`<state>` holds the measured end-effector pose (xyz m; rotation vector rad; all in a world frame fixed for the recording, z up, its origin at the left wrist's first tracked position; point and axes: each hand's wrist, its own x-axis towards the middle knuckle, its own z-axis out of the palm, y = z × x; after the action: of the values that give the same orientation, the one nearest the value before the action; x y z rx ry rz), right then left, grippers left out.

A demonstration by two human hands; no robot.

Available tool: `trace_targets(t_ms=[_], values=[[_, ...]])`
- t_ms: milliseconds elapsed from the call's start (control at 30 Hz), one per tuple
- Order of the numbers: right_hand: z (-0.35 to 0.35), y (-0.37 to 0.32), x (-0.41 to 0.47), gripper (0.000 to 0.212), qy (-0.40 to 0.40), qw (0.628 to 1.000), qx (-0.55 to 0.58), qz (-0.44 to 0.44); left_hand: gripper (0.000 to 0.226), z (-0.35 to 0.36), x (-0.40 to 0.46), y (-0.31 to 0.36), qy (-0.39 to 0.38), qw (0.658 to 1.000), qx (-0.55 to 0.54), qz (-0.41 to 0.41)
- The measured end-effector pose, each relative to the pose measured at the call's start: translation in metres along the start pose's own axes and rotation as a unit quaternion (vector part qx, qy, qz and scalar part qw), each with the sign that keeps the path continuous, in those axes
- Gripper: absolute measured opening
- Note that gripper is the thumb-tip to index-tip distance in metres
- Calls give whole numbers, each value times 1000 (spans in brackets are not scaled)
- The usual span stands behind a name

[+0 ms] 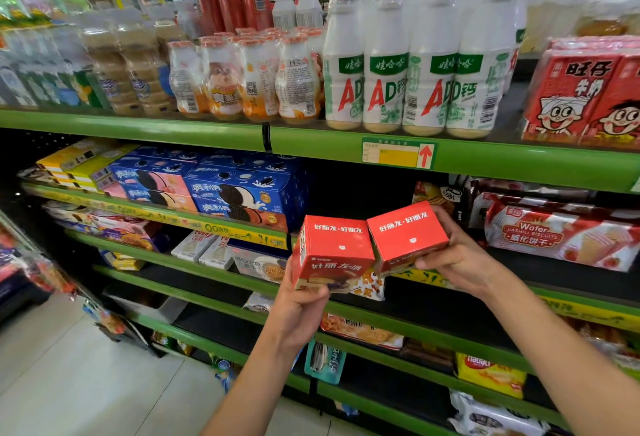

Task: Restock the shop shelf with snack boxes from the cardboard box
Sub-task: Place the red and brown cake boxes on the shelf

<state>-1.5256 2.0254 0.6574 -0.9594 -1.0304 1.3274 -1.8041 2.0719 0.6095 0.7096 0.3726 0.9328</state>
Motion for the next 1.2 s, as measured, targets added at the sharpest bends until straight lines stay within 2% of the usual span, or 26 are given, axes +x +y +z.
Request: trace_targets(t_ms=[167, 267, 367, 433, 500, 567, 667, 833, 967, 1067, 1133, 1200], values=[[1, 0, -1, 86, 3, 1000, -1, -2, 94, 1, 0, -1, -1, 1000, 2, 6], [6, -3, -3, 87, 18, 1000, 6, -14, 96, 5, -2, 6, 8, 997, 76, 20], [16, -2, -9, 84, 91, 995, -11, -38, 95, 10, -4, 18, 82, 979, 178, 58], [26, 1, -14, 77, 155, 983, -79, -53, 87, 15, -6, 26, 154, 940, 282, 115], [39, 5, -19, 75, 214, 952, -210, -65, 77, 22, -7, 28, 210, 886, 372, 179], [57, 10, -21, 73, 263, 909, -309, -94, 77, 28, -7, 21, 233, 844, 429, 222], [91, 14, -21, 67, 293, 880, -349, -137, 80, 37, -8, 1, 244, 783, 504, 270], [121, 10, -17, 82, 312, 836, -423, -158, 80, 47, -5, -15, 263, 742, 532, 312], [126, 6, -17, 83, 320, 829, -432, -153, 88, 49, -3, -13, 265, 731, 529, 341], [124, 9, -18, 81, 314, 841, -412, -156, 89, 50, -2, -12, 258, 719, 533, 363], [119, 8, -19, 76, 285, 887, -339, -132, 87, 51, -3, -10, 262, 755, 496, 339], [105, 7, -20, 68, 241, 955, -150, -83, 84, 50, -7, -4, 267, 816, 420, 293]])
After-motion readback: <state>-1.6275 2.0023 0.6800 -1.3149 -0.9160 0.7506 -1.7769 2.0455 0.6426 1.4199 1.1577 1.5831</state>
